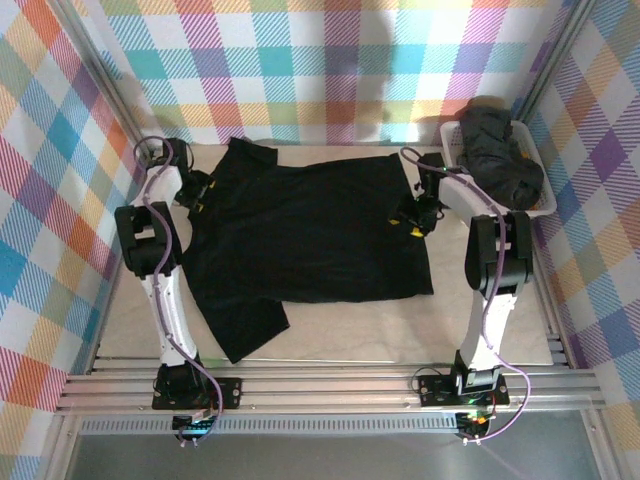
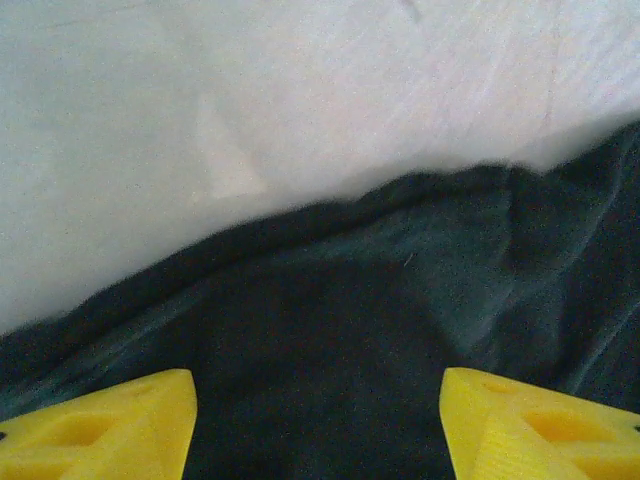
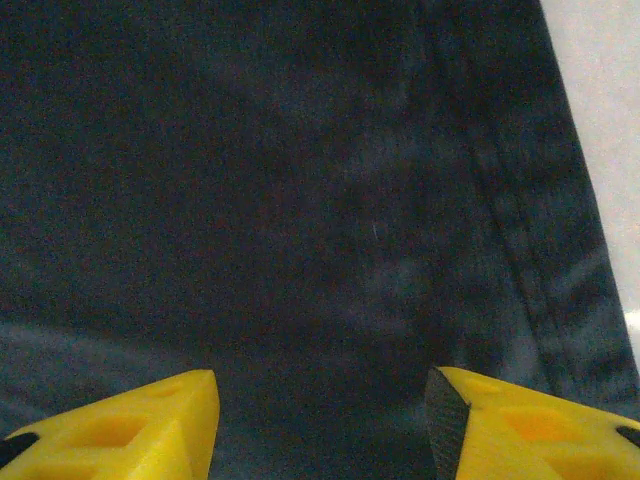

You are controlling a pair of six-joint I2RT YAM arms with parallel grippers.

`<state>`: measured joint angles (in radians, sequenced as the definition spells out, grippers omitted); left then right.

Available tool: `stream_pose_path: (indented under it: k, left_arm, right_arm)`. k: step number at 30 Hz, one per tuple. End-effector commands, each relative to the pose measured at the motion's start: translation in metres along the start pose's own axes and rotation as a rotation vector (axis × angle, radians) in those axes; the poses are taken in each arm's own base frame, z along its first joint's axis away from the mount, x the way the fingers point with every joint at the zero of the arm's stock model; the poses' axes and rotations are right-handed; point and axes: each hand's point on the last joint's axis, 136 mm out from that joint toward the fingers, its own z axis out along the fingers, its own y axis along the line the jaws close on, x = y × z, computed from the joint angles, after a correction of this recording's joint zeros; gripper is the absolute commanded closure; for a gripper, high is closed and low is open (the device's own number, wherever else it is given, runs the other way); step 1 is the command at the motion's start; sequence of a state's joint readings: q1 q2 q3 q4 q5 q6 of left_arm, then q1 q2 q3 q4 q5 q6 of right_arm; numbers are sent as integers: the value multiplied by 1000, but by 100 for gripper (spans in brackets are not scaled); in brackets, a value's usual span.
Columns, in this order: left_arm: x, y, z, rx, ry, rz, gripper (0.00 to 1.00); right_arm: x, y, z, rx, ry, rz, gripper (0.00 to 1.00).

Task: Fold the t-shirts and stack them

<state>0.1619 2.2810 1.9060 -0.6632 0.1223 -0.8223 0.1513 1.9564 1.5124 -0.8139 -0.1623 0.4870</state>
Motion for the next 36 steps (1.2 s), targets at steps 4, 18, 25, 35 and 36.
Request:
stream_pose_path:
  k: [4,18,25,35,36]
  left_arm:
    - [85,71,-104,-112,47,79,38]
    - [293,276,-180,-355,203,310,54]
    - [308,314,-174,-437,183,377,57]
    - [311,292,-170,-360,172,342,53]
    - [313,292,-169,-362,180,340,53]
  right_arm:
    - [50,-6,-45,-25,-41,10,45]
    - [160,-13,-58,-72,88,-28,48]
    - [165,-9,-59,-84,84,-41,48]
    - [219,61,-24,-132,157,-264,53]
    - [224,62,-18,-126,152,-262,53]
